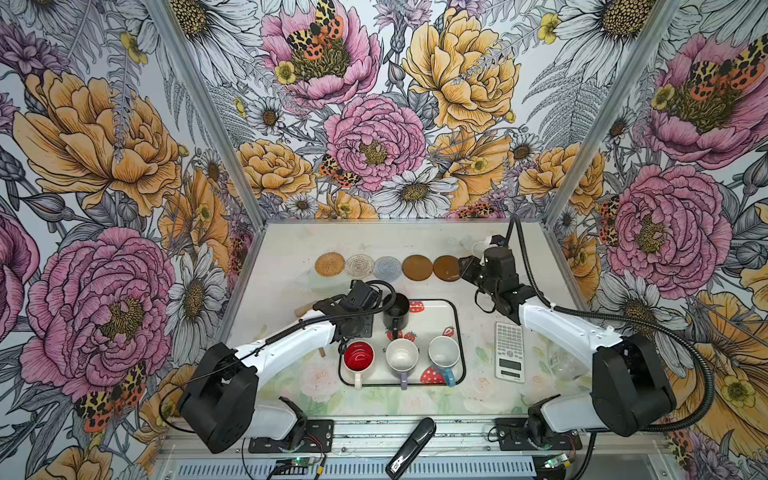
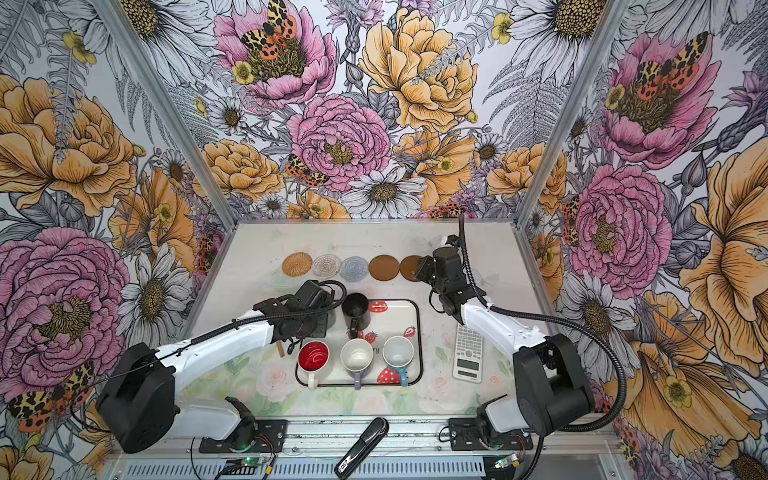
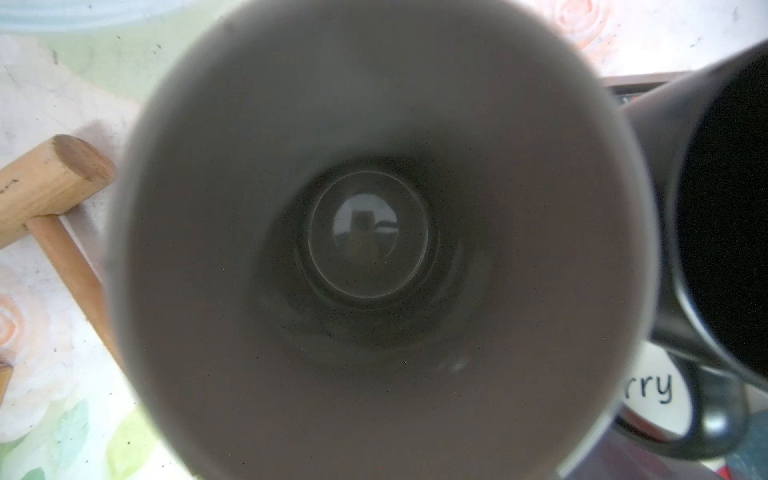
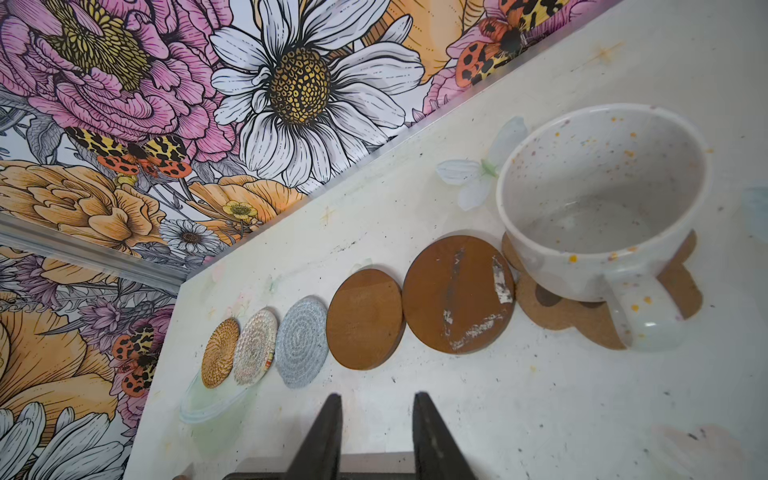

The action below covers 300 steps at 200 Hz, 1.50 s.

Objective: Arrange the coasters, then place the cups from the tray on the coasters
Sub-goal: 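Lift the grey mug off the tray with the left gripper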

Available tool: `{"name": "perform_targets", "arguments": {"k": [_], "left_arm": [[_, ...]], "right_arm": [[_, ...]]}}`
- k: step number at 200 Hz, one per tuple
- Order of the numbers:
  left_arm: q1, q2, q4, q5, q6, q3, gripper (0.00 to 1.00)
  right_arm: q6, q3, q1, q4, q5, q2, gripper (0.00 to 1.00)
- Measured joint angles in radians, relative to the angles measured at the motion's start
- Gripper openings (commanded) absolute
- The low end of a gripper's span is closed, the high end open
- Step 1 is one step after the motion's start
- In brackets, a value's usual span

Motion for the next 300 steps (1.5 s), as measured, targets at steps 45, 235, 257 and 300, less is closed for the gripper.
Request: {"name": "perform_targets", "arguments": {"k": [45, 235, 257, 300], "left_arm": [[0.0, -0.046, -0.001, -0.013, 0.0, 0.0, 0.0], [0.293, 0.017, -0.045, -0.053, 0.056, 0.248, 0.0], [0.32, 0.068, -0.041, -0.072, 0.069, 0.289, 0.0], [0.373, 0.143, -0.01, -0.077, 0.088, 0.332, 0.0]], "right_arm": [[0.0, 0.0, -0.002, 0.001, -0.01, 0.003, 0.29], [0.021, -0.039, -0.068, 0.097, -0.142, 0.017, 0.28], [0.026, -0.049, -0.082, 0.114, -0.157, 0.017, 0.28], [0.037, -0.06, -0.103, 0.131, -0.176, 0.022, 0.27]]}}
